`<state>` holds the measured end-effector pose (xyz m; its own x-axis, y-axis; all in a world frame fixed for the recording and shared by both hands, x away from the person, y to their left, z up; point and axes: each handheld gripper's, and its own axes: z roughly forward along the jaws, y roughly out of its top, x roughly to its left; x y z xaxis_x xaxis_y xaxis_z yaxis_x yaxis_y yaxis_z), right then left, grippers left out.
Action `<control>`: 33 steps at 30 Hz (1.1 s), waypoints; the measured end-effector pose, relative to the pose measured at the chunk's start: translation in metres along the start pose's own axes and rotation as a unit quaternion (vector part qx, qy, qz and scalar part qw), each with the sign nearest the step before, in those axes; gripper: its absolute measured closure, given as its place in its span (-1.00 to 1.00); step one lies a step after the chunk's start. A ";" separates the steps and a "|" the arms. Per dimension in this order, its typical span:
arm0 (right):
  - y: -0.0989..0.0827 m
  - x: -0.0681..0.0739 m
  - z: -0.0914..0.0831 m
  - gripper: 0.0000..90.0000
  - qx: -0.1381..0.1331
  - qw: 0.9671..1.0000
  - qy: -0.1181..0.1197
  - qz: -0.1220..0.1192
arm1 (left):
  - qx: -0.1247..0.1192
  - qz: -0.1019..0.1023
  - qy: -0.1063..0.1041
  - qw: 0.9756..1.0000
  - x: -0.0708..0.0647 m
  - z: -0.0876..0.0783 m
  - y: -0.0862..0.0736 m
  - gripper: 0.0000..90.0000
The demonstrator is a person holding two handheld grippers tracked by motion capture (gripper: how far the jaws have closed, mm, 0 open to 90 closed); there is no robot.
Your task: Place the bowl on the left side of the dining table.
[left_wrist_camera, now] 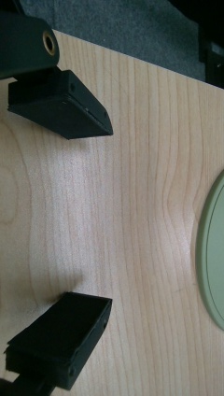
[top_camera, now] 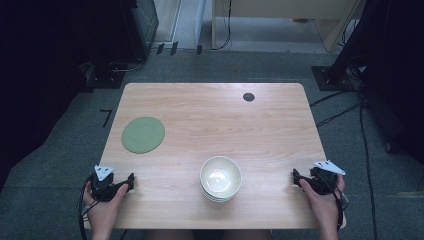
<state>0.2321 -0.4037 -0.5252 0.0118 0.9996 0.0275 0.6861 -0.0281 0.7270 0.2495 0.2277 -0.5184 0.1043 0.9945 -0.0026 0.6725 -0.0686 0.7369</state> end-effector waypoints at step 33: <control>0.051 0.119 -0.072 0.19 -0.128 0.970 0.206 -0.024 | -0.041 -0.013 -0.040 0.998 -0.038 -0.026 0.030 -0.72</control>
<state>0.2156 -0.2865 -0.4354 -0.3436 0.9123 0.2227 0.4742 -0.0361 0.8797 0.2471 0.1903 -0.4788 0.1480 0.9862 -0.0735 0.6137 -0.0333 0.7888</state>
